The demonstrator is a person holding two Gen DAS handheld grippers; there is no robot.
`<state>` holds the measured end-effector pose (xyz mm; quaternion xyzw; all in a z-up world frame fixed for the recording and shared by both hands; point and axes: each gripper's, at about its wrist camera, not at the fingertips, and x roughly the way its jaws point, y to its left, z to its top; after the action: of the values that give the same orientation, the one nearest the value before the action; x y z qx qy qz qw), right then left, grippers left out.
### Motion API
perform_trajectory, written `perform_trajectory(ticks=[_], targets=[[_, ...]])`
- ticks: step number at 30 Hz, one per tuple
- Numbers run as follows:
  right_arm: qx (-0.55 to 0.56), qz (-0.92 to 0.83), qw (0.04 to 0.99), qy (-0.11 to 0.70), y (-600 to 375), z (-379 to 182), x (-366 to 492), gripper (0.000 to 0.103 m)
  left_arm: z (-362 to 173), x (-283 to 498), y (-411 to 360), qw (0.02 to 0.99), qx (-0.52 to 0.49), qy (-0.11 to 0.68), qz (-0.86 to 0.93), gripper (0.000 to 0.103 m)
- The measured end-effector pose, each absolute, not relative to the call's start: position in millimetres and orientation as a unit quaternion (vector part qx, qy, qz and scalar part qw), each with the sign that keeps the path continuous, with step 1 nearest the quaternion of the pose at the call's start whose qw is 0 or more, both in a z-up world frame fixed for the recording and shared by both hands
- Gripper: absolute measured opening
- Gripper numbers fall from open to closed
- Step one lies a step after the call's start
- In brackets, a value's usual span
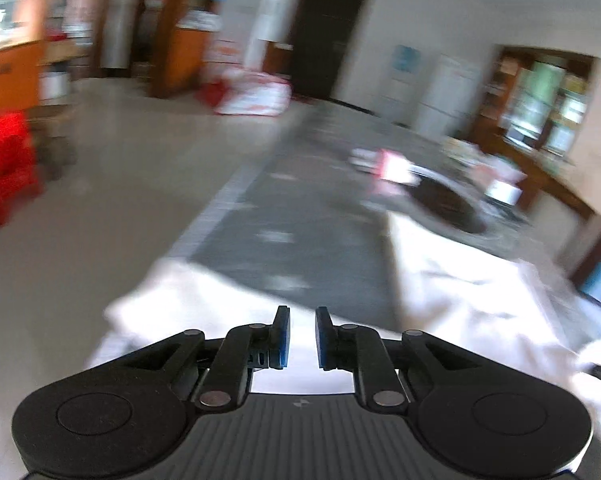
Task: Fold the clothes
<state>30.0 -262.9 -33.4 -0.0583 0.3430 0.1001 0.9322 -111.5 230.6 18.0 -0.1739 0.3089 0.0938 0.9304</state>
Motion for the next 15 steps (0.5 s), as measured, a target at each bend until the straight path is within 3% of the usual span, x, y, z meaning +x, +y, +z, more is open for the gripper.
perform_trajectory(ticks=[8,15], targets=[[-0.037,0.096,0.935,0.339,-271.7,-38.7,28.8,0.092,13.8,-48.7,145.2,0.934,-0.116,0.333,-0.059,0.015],[-0.034,0.098,0.935,0.34,-273.5,-40.3,29.0,0.099,-7.7,-18.2,128.9,0.919,-0.104,0.37,-0.089,0.015]])
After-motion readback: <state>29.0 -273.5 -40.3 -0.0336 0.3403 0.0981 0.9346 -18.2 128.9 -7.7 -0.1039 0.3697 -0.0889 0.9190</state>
